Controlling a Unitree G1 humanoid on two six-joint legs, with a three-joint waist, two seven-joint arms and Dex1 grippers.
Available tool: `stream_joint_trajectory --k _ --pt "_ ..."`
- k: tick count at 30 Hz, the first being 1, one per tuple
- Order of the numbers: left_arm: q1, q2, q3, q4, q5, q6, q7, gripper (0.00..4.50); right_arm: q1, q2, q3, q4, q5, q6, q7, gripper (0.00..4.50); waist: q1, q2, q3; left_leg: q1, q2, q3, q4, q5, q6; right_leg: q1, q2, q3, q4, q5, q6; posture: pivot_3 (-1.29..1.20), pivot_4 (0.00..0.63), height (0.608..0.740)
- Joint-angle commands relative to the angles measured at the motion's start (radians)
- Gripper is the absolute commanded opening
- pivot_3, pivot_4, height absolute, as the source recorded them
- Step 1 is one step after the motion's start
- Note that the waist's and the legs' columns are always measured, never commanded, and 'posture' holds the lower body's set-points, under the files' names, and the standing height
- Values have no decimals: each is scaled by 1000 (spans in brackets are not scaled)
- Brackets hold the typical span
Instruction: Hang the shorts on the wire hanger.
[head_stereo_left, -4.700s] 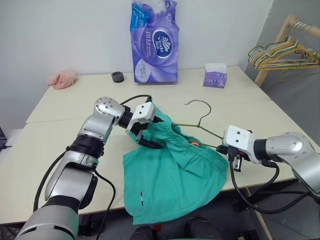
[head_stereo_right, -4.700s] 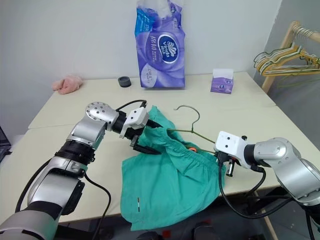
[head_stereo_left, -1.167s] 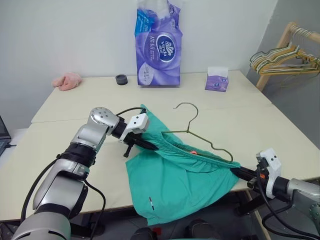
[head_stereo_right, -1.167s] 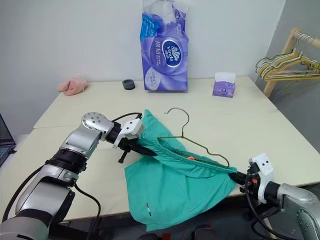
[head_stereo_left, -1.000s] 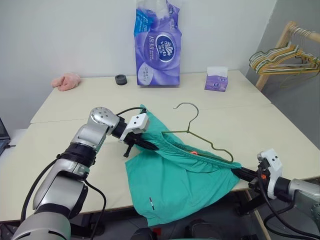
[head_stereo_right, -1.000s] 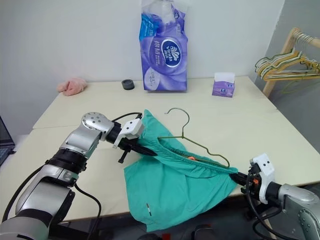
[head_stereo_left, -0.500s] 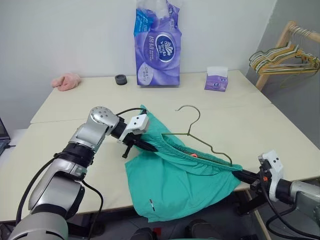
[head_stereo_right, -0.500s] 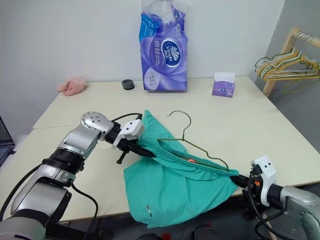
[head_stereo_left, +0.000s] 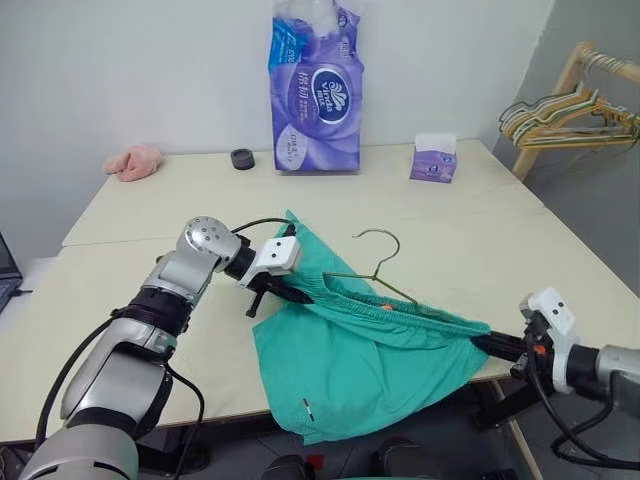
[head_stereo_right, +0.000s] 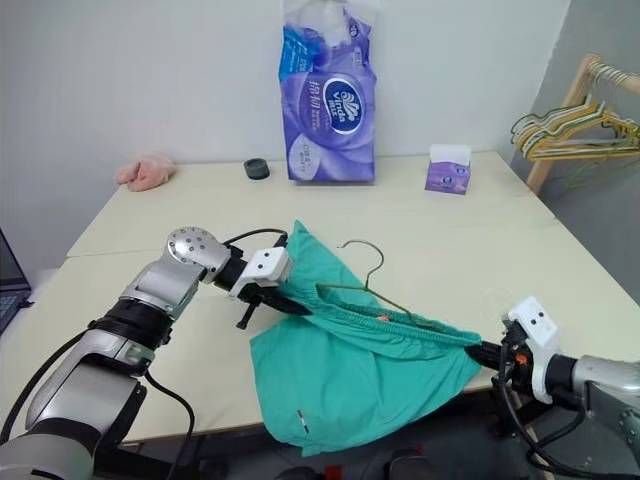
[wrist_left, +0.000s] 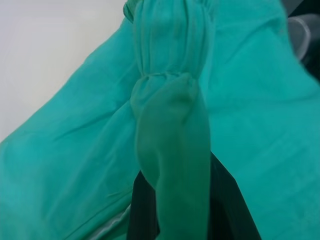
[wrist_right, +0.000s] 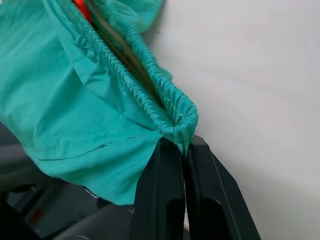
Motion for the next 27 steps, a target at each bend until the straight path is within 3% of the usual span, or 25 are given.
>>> stream_joint_trajectory --k 1,5,13,17,23,27 --pt "30 -31 24 -80 14 29 64 0 -128 -53 57 -41 -26 17 -18 16 -1 1 0 0 0 0 0 0 0 0 0 0 0 0 0 -233 45 740" --pt "71 -63 9 -148 54 31 113 0 -284 -113 174 -13 -67 13 22 16 -3 1 1 0 0 1 0 0 0 -1 0 1 0 0 0 -231 43 740" --pt "94 -93 8 -184 91 48 163 0 -446 -206 362 59 -210 -92 149 16 -1 2 2 0 0 2 0 0 0 -1 -1 1 0 0 0 -224 44 740" --pt "105 -92 8 -186 111 47 184 0 -437 -222 346 56 -229 -121 189 1058 -1 2 2 -1 0 2 -1 0 0 -2 -1 1 -1 0 0 -220 48 740" --pt "124 -107 5 -203 128 55 208 0 -387 -236 271 -17 -186 -91 226 3131 0 2 2 -1 0 2 -1 0 0 -1 -1 1 0 0 0 -232 53 740" --pt "125 -124 7 -205 131 55 222 0 -310 -215 189 -6 -201 -25 156 4415 1 2 3 -1 0 1 -1 0 0 -1 -1 1 -1 0 0 -236 52 740"
